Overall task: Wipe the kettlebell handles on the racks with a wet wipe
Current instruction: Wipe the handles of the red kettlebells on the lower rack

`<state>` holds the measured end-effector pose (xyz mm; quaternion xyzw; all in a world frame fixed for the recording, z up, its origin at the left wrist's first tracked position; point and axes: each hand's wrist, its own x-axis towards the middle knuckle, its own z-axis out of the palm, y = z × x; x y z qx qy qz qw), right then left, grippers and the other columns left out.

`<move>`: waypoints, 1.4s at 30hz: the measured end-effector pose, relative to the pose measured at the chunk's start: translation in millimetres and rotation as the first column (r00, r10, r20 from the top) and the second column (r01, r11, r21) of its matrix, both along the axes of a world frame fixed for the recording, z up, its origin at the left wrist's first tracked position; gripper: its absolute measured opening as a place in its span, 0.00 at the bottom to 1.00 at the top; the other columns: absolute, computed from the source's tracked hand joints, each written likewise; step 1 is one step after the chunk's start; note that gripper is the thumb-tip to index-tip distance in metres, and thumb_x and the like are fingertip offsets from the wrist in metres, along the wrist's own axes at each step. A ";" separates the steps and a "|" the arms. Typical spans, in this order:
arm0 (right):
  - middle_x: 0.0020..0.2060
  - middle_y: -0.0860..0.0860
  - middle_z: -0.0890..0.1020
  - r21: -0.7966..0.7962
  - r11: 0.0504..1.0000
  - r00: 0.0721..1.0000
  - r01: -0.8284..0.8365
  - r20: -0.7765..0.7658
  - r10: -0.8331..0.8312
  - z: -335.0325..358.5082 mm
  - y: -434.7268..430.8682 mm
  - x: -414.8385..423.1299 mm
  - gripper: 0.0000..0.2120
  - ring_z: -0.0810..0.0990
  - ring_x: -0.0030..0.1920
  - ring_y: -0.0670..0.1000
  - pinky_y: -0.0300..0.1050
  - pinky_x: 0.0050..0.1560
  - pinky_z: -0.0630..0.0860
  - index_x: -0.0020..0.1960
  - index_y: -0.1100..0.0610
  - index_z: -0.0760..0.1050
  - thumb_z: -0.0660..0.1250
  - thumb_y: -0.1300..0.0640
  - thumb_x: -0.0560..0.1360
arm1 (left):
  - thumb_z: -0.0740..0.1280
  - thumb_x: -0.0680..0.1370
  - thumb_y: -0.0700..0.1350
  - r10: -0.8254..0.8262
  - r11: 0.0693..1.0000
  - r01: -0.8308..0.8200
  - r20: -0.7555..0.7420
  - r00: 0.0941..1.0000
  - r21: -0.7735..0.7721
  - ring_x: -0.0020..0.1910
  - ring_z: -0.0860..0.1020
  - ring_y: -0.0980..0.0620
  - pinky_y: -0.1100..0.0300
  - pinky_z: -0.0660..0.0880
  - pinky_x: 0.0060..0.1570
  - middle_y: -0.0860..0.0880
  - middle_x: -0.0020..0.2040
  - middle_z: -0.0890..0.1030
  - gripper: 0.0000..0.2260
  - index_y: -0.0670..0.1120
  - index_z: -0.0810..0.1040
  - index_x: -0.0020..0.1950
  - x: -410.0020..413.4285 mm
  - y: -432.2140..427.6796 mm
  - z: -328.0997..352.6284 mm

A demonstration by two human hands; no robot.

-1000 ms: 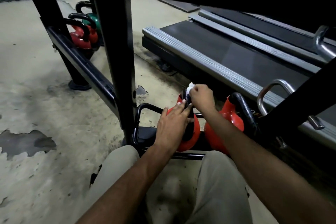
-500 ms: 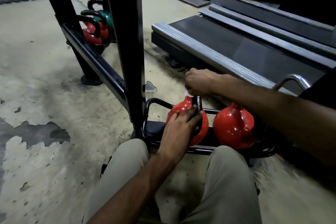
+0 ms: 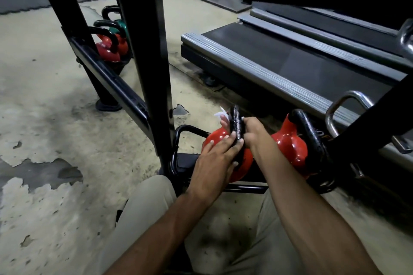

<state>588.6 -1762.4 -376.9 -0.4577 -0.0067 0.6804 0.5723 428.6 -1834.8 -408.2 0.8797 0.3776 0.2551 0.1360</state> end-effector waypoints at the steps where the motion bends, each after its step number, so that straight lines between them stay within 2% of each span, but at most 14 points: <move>1: 0.39 0.64 0.85 -0.002 1.000 0.999 0.023 -0.022 -0.023 0.5 2.0 -0.4 0.20 0.86 0.33 0.59 0.48 0.37 0.84 0.51 0.71 0.75 0.48 0.61 0.84 | 0.69 0.80 0.46 0.000 1.000 0.000 0.001 1.000 0.009 0.79 0.62 0.56 0.54 0.58 0.77 0.54 0.81 0.63 0.29 0.54 0.67 0.80 -0.3 0.4 0.3; 6: 0.35 0.57 0.84 0.082 0.988 0.876 0.128 0.457 -0.151 -16.9 -0.1 -0.7 0.13 0.81 0.31 0.54 0.44 0.33 0.79 0.45 0.60 0.81 0.60 0.59 0.80 | 0.71 0.79 0.45 0.004 1.000 -0.004 0.022 1.000 0.004 0.78 0.66 0.55 0.51 0.63 0.77 0.53 0.80 0.65 0.29 0.53 0.69 0.79 0.4 -0.2 -1.6; 9: 0.33 0.47 0.82 0.199 0.980 0.158 0.027 0.967 -0.201 -10.2 0.6 4.2 0.06 0.78 0.35 0.47 0.43 0.40 0.72 0.41 0.54 0.83 0.68 0.58 0.75 | 0.70 0.80 0.44 -0.006 1.000 0.006 0.005 1.000 -0.003 0.79 0.64 0.55 0.51 0.61 0.78 0.53 0.81 0.63 0.29 0.54 0.67 0.80 -0.1 0.5 -1.3; 15: 0.49 0.55 0.81 -0.304 0.845 -0.606 -0.440 0.795 -0.029 30.5 17.2 7.8 0.10 0.80 0.52 0.59 0.49 0.46 0.75 0.52 0.56 0.83 0.64 0.57 0.77 | 0.70 0.79 0.43 -0.011 1.000 0.011 -0.005 1.000 -0.024 0.78 0.65 0.54 0.49 0.63 0.77 0.53 0.82 0.63 0.31 0.54 0.65 0.80 -1.2 -1.3 -0.1; 18: 0.51 0.51 0.79 -0.453 0.782 -0.790 -0.428 0.607 -0.081 33.6 -1.5 7.3 0.09 0.80 0.54 0.56 0.51 0.45 0.79 0.50 0.54 0.82 0.64 0.53 0.78 | 0.69 0.80 0.43 -0.025 0.998 0.025 -0.016 1.000 -0.052 0.78 0.65 0.52 0.52 0.62 0.77 0.54 0.83 0.58 0.33 0.55 0.60 0.82 -2.8 -5.3 -2.6; 21: 0.52 0.51 0.83 -0.051 0.891 -0.552 -0.452 0.800 -0.234 12.0 -33.8 12.3 0.09 0.82 0.52 0.52 0.45 0.46 0.76 0.53 0.54 0.83 0.65 0.56 0.79 | 0.68 0.79 0.42 -0.029 0.995 0.032 0.037 0.999 -0.091 0.79 0.62 0.52 0.55 0.62 0.77 0.53 0.84 0.55 0.34 0.52 0.59 0.83 -3.5 -14.1 -5.6; 24: 0.37 0.53 0.85 0.298 0.946 0.151 -0.130 0.949 -0.278 -23.1 -48.7 4.1 0.08 0.82 0.38 0.50 0.49 0.41 0.76 0.44 0.57 0.82 0.65 0.59 0.78 | 0.65 0.81 0.42 -0.051 0.994 0.059 0.086 0.995 -0.095 0.80 0.60 0.53 0.55 0.61 0.78 0.53 0.84 0.54 0.30 0.50 0.60 0.83 -7.4 -23.6 -11.0; 27: 0.33 0.54 0.83 0.209 0.973 0.875 0.097 0.448 -0.184 -31.0 -35.8 -8.5 0.13 0.80 0.33 0.53 0.45 0.33 0.77 0.44 0.59 0.79 0.57 0.63 0.82 | 0.64 0.82 0.42 -0.078 0.993 0.084 0.071 0.994 -0.086 0.79 0.62 0.53 0.52 0.63 0.77 0.54 0.84 0.54 0.29 0.50 0.61 0.82 -15.1 -29.4 -16.8; 30: 0.46 0.61 0.86 0.134 0.990 0.999 0.039 -0.020 -0.037 -21.0 -23.6 -8.0 0.20 0.86 0.38 0.56 0.45 0.39 0.83 0.63 0.66 0.77 0.51 0.57 0.84 | 0.64 0.83 0.43 -0.088 0.993 0.090 0.020 0.996 -0.079 0.80 0.59 0.54 0.53 0.60 0.79 0.55 0.84 0.51 0.30 0.51 0.58 0.83 -19.0 -29.8 -14.7; 33: 0.47 0.62 0.86 0.167 0.981 0.980 0.098 0.155 -0.124 -24.7 -23.9 -9.7 0.15 0.85 0.41 0.57 0.47 0.43 0.81 0.54 0.65 0.79 0.56 0.59 0.82 | 0.63 0.83 0.44 -0.103 0.991 0.102 -0.006 0.995 -0.083 0.80 0.60 0.53 0.54 0.59 0.79 0.55 0.84 0.51 0.30 0.51 0.56 0.84 -19.3 -28.0 -9.9; 35: 0.43 0.58 0.86 0.293 0.943 0.740 0.158 0.597 -0.309 -32.7 -30.5 -9.9 0.06 0.84 0.40 0.53 0.45 0.41 0.79 0.46 0.60 0.79 0.64 0.61 0.79 | 0.63 0.83 0.43 -0.101 0.992 0.100 -0.014 0.995 -0.081 0.80 0.61 0.53 0.56 0.59 0.79 0.54 0.84 0.52 0.30 0.50 0.57 0.84 -19.4 -27.6 -8.4; 37: 0.42 0.50 0.85 0.408 0.913 0.252 0.003 0.883 -0.395 -30.1 -32.9 -4.4 0.02 0.84 0.43 0.47 0.41 0.46 0.77 0.46 0.55 0.79 0.68 0.59 0.77 | 0.64 0.81 0.41 -0.097 0.992 0.096 -0.015 0.995 -0.078 0.79 0.63 0.52 0.61 0.56 0.79 0.53 0.84 0.54 0.31 0.49 0.59 0.83 -19.7 -27.5 -7.7; 40: 0.48 0.47 0.81 0.283 0.885 -0.231 -0.370 0.895 -0.382 -11.1 -16.1 8.8 0.04 0.80 0.51 0.50 0.44 0.50 0.76 0.49 0.55 0.79 0.67 0.58 0.75 | 0.65 0.80 0.40 -0.088 0.993 0.087 -0.004 0.996 -0.076 0.79 0.63 0.52 0.68 0.50 0.77 0.51 0.84 0.57 0.30 0.48 0.61 0.83 -20.0 -27.8 -5.6; 42: 0.52 0.51 0.79 -0.102 0.846 -0.549 -0.523 0.800 -0.243 6.9 1.3 9.5 0.08 0.76 0.56 0.55 0.48 0.48 0.76 0.52 0.57 0.79 0.64 0.58 0.76 | 0.64 0.80 0.39 -0.084 0.994 0.083 -0.011 0.996 -0.076 0.78 0.63 0.51 0.69 0.49 0.76 0.51 0.84 0.57 0.31 0.48 0.61 0.83 -19.3 -28.1 -4.3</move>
